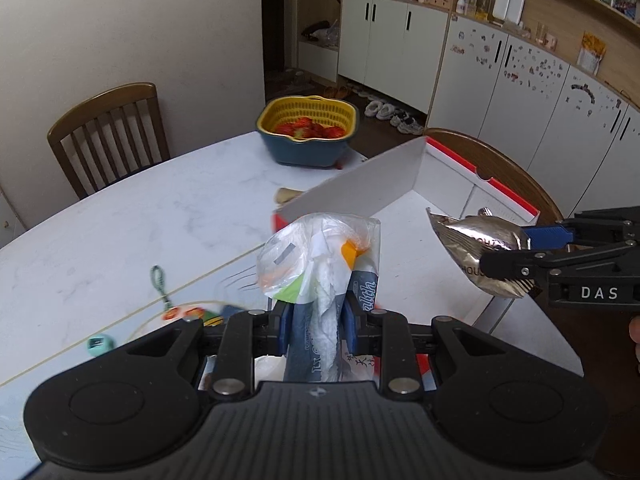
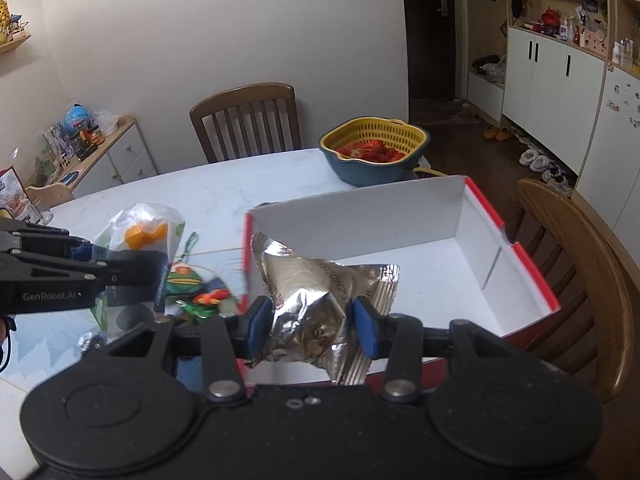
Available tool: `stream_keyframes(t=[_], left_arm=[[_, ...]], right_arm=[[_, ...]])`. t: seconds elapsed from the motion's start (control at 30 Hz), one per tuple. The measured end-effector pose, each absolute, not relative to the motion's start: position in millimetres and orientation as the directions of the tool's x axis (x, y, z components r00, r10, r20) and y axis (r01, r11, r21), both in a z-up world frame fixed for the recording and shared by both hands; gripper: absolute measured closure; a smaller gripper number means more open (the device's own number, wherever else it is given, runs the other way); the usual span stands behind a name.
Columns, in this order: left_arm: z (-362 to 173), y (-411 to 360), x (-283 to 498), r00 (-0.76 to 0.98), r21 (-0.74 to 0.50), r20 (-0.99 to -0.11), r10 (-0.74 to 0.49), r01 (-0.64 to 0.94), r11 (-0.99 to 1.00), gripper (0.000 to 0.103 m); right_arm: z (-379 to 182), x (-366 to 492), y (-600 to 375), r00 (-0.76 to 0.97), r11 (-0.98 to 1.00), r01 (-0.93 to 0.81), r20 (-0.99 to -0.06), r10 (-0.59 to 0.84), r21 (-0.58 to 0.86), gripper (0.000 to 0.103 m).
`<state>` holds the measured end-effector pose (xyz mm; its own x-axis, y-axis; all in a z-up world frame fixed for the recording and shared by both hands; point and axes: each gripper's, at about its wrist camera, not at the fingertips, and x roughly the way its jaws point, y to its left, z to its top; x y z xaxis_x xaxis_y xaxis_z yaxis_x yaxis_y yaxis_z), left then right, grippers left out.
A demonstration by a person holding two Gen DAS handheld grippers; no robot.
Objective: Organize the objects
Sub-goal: 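Carry both items over the red shoebox and open both tools to drop them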
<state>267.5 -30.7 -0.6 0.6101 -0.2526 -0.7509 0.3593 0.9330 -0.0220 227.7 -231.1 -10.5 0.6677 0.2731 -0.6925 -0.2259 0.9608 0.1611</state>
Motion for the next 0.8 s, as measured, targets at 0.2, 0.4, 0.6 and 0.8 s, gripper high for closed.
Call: stream_keyframes(t=[0.2,0.4,0.6,0.8], left_arm=[[-7,-84,281,0.595,-0.01,-0.766,-0.244,0.368,0.93,0.078],[-13,-122,298,0.58,0.0,-0.78,-0.234,0.375,0.927,0.078],[-30,-145,323,0.546,0.015,-0.812,-0.207,0.374,0.927,0.078],[-63,-158,353,0.475,0.034,-0.866,-0.154,0.364,0.931,0.078]], right_arm=[[-18,247,-272,0.657,0.955,-0.251,-0.697,0.288,0.157,0.059],[-26,263,-299,0.654,0.953,-0.264,-0.698,0.292,0.15,0.059],[-43,283,-313,0.631,0.952,-0.272,-0.721,0.287,0.141,0.059],[-70,304,-311,0.566,0.94,-0.323,-0.775,0.283,0.108,0.059]])
